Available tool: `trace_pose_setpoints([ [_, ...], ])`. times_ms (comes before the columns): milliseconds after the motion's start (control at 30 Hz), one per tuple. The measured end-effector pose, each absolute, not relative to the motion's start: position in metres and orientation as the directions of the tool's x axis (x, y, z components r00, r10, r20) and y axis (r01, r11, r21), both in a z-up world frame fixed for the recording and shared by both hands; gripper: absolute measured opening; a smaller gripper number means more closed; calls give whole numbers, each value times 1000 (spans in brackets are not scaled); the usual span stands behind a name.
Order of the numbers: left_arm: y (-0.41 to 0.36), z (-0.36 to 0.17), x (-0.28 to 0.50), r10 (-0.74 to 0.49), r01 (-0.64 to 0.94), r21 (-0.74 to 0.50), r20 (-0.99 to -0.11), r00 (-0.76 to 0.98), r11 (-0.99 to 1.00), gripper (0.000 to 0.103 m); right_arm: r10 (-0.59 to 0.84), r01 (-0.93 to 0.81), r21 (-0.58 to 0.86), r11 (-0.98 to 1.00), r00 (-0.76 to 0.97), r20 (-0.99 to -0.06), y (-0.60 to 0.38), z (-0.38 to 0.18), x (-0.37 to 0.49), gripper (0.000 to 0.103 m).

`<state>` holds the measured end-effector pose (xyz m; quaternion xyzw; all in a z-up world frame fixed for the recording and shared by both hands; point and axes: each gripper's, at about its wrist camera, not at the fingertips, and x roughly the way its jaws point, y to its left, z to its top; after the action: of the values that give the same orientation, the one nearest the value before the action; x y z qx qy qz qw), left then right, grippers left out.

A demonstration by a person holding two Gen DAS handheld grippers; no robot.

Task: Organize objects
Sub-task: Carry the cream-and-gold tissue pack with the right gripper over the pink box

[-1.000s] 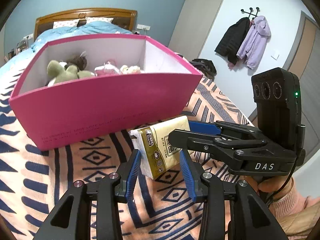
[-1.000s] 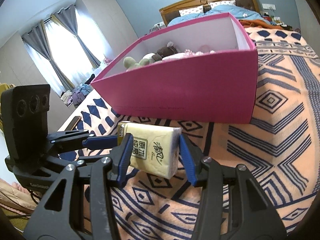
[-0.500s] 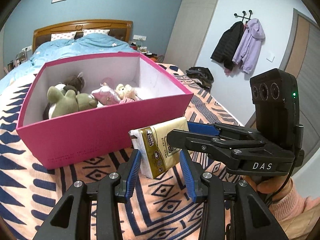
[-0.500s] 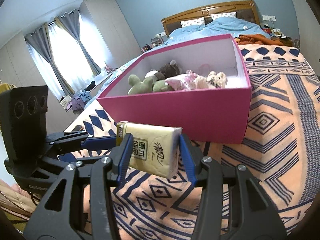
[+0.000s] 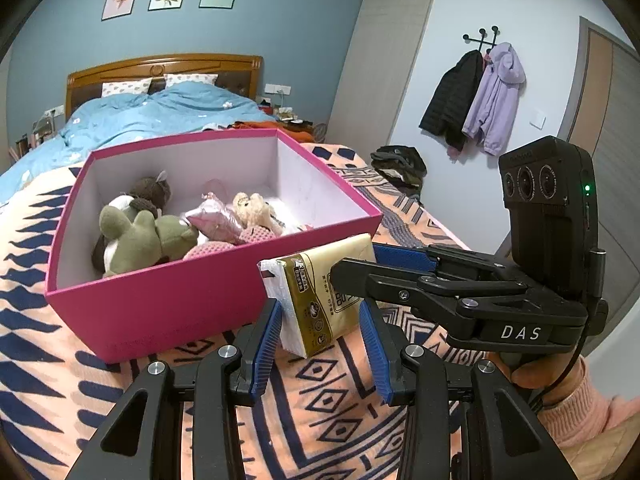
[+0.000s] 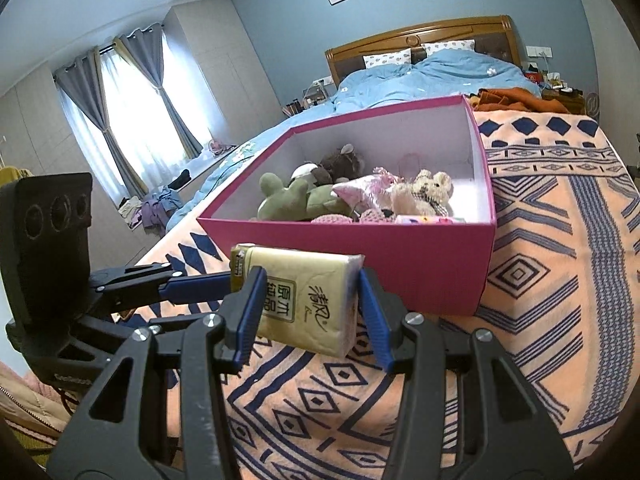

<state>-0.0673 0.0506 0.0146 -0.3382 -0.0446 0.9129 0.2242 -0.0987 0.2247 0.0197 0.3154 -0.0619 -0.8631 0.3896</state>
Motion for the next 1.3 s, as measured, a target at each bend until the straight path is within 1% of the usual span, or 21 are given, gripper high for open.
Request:
trace_pose_setpoints([
  [400,48,29,-71,426,-380,-206,-571,-702,-902,41,-717,653,327,-683,-513,-473,220,35,-103,50],
  [1300,45,45,-85,413,-371,-192,-544,-731,-909,41,-716,664,299,-685,-537,-446,212,52,-116,50],
])
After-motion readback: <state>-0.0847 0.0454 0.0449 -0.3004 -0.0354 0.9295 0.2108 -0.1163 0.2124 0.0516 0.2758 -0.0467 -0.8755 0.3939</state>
